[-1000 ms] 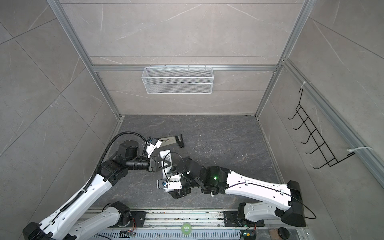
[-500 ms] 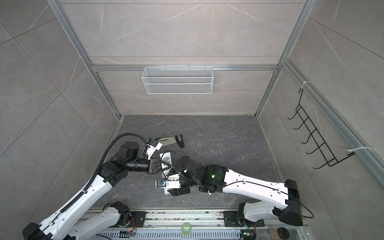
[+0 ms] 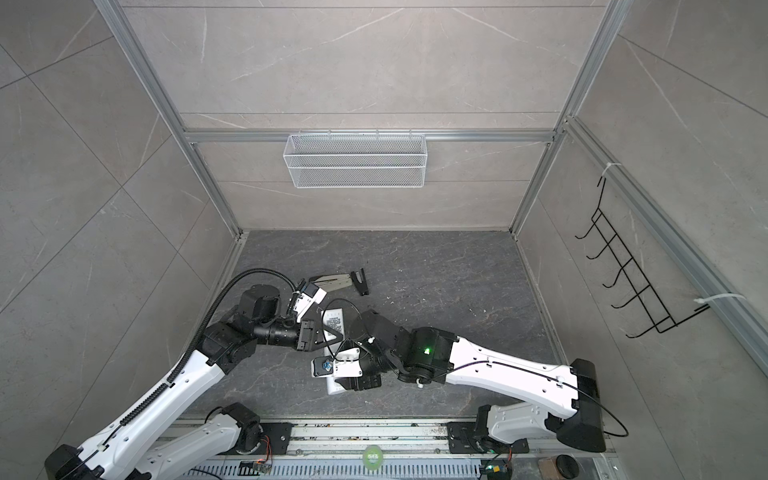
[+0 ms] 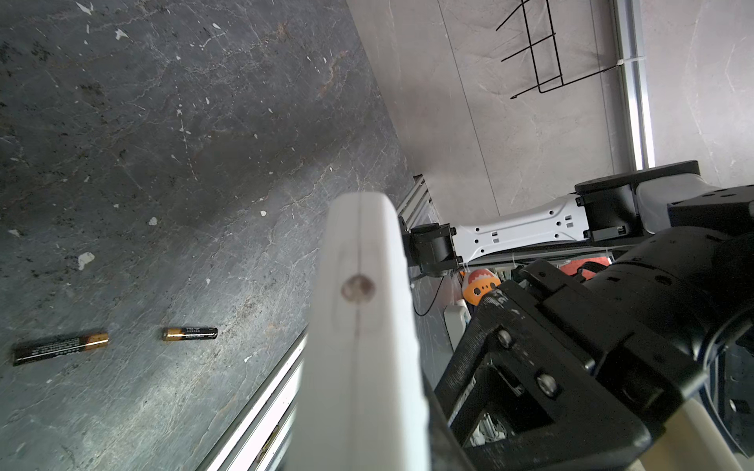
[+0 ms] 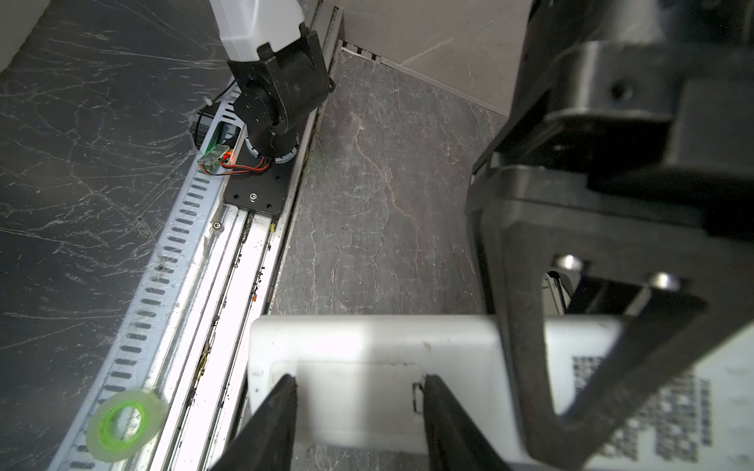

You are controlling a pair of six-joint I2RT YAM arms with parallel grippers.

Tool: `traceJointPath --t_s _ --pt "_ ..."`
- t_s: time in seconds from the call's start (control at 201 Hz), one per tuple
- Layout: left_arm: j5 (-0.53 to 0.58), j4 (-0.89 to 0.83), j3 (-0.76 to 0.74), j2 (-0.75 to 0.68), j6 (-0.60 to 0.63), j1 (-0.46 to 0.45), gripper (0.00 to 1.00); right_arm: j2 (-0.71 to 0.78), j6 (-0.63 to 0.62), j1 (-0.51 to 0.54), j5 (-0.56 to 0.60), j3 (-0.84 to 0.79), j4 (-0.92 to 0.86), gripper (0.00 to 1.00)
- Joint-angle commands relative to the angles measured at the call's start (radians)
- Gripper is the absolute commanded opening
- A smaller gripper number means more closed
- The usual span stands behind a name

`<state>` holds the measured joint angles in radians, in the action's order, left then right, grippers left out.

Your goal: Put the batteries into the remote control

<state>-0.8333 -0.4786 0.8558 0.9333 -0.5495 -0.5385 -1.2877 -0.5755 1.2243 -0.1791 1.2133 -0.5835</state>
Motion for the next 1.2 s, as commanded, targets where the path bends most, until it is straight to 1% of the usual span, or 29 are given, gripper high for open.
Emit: traceJointPath --t_s 0.0,0.214,0.707,1.195 --pt "0.002 0.076 0.046 -0.016 0.014 0.011 0.0 -0.017 0.008 0.014 -0.115 0.019 -0.114 0.5" --pt "0.006 0.062 0.047 -0.015 0.023 0.011 0.0 -0.015 0.005 0.014 -0.141 0.028 -0.12 0.45" --pt "0.007 0.056 0.044 -0.017 0.03 0.011 0.0 0.005 0.008 0.014 -0.115 0.019 -0.094 0.45" --pt "0.003 0.056 0.042 -0.015 0.031 0.011 0.0 0.024 0.012 0.014 -0.065 0.006 -0.063 0.46"
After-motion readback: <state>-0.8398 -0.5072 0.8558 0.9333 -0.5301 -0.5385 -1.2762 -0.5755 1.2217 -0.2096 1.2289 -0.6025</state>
